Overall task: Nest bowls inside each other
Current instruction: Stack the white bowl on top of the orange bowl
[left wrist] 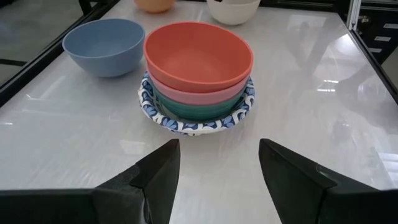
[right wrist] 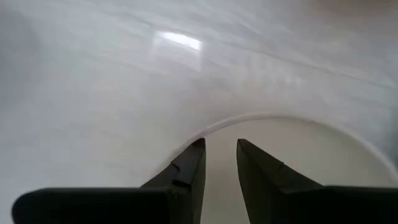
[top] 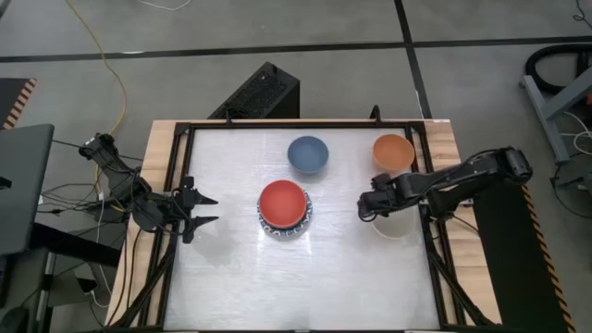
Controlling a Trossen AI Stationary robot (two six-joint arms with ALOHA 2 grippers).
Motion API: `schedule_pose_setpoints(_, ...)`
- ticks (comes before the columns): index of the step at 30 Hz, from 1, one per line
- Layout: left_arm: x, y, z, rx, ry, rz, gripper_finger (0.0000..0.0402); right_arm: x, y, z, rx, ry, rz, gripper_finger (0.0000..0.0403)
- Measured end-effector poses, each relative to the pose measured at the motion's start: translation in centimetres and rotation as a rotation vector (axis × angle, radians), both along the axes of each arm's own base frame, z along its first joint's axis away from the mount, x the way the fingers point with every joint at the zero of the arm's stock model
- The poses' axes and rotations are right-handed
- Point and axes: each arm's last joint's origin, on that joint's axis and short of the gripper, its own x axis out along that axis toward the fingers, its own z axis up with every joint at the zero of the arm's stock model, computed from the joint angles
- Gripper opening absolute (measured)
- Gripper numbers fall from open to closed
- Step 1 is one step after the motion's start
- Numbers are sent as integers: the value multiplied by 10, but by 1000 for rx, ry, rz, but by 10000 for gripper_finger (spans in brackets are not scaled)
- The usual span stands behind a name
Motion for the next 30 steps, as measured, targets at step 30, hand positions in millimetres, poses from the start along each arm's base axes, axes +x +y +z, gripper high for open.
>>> schedule_pose_setpoints(30,0,0,0,-5,-1,2,208,-5,-27,33,-28,144,-22,113)
